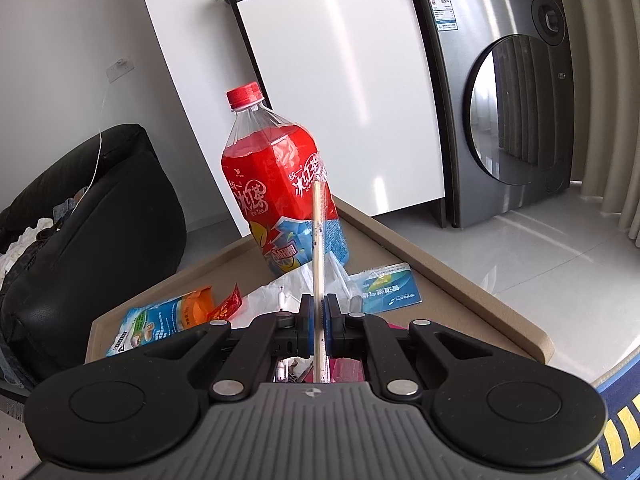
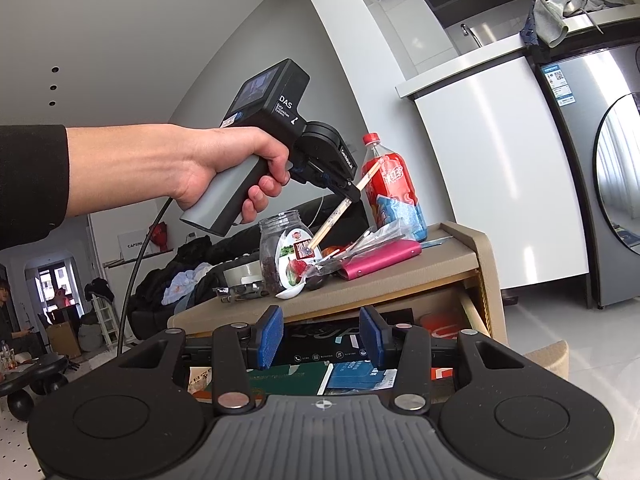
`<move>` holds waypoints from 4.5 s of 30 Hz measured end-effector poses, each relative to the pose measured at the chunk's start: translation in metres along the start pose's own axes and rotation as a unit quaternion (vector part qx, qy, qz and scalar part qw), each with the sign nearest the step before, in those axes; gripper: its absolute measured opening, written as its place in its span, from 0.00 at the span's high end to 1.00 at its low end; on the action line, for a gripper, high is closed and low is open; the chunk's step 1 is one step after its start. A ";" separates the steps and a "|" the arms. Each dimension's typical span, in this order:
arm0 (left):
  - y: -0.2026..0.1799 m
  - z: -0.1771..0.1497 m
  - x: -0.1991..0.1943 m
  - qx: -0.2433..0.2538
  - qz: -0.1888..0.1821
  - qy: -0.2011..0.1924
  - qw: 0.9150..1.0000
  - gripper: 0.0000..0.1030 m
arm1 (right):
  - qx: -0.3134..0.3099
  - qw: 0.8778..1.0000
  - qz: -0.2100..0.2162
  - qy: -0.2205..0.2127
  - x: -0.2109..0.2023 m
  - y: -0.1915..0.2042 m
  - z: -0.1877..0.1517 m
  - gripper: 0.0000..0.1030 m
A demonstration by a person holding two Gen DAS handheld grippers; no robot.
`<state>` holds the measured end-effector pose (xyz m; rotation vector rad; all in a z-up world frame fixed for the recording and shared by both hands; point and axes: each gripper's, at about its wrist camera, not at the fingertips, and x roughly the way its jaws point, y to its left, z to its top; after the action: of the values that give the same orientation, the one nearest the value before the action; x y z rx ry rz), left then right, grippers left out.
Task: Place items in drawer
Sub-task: 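Lift the white stick off the nightstand top with the left gripper, then carry the white stick over the open top drawer with the left gripper, then lower the white stick into the drawer and open the left gripper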
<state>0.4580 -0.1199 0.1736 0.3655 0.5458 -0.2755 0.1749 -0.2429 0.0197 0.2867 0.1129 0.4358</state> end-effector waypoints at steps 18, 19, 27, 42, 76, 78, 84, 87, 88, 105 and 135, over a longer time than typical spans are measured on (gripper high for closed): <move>0.024 -0.037 -0.077 -0.055 -0.042 -0.056 0.996 0.94 | -0.023 1.000 0.007 -0.002 -0.004 0.018 -0.003 0.55; 0.026 -0.040 -0.082 -0.059 -0.045 -0.059 0.995 0.94 | -0.024 1.000 0.007 -0.002 -0.005 0.019 -0.004 0.55; 0.042 -0.067 -0.116 -0.089 -0.050 -0.080 0.992 0.94 | -0.043 0.999 0.007 -0.003 -0.006 0.033 -0.009 0.55; 0.046 -0.120 -0.144 -0.107 -0.075 -0.091 0.987 0.94 | -0.062 0.998 0.000 -0.009 -0.017 0.046 -0.011 0.55; -0.020 -0.161 -0.100 0.031 -0.131 0.021 0.991 0.94 | -0.075 0.997 -0.024 -0.011 -0.037 0.047 -0.009 0.55; -0.023 -0.161 -0.095 0.043 -0.136 0.034 0.989 0.94 | -0.074 0.997 -0.026 -0.011 -0.037 0.047 -0.009 0.55; -0.030 -0.165 -0.080 0.083 -0.141 0.071 0.984 0.94 | -0.071 0.997 -0.031 -0.009 -0.038 0.046 -0.009 0.55; -0.029 -0.167 -0.077 0.079 -0.143 0.077 0.984 0.94 | -0.077 0.996 -0.034 -0.007 -0.038 0.046 -0.009 0.55; -0.029 -0.168 -0.075 0.078 -0.142 0.080 0.984 0.94 | -0.079 0.996 -0.038 -0.010 -0.038 0.046 -0.009 0.55; -0.030 -0.183 -0.052 0.091 -0.145 0.136 0.976 0.94 | -0.076 0.996 -0.055 0.002 -0.030 0.043 -0.013 0.55; -0.015 -0.185 -0.055 0.036 -0.149 0.124 0.980 0.81 | -0.084 0.994 -0.075 0.008 -0.025 0.038 -0.014 0.51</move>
<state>0.3238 -0.0495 0.0533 0.3904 0.8407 -0.5442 0.1348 -0.2176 0.0190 0.1076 0.1109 0.2959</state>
